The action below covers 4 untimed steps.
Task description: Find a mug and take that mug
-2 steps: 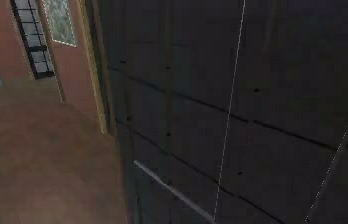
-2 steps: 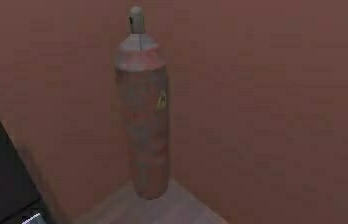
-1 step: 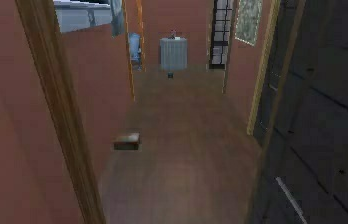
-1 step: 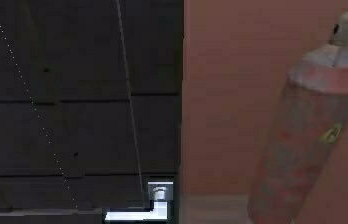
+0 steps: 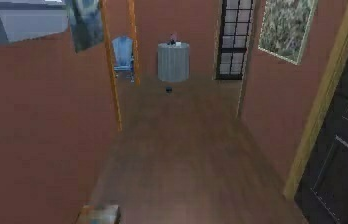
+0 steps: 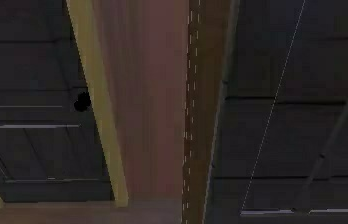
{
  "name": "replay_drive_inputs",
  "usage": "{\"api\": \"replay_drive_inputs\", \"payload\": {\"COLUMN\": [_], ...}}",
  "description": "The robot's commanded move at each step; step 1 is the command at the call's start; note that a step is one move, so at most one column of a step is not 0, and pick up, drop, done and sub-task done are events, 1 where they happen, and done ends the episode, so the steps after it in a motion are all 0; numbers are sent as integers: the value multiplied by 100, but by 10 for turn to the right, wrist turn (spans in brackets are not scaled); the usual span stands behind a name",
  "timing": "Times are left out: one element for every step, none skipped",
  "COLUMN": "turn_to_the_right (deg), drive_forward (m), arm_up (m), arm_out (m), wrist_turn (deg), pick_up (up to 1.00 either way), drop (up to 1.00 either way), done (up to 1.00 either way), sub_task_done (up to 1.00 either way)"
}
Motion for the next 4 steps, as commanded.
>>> {"api": "replay_drive_inputs", "payload": {"turn_to_the_right": [0, -90, 0, -60], "drive_forward": [100, 0, 30, 0], "arm_up": [0, 0, 0, 0], "arm_out": [0, 0, 0, 0], "wrist_turn": [0, 0, 0, 0], "pick_up": [0, 0, 0, 0], "drop": [0, 0, 0, 0], "done": [0, 0, 0, 0], "sub_task_done": [0, 0, 0, 0]}}
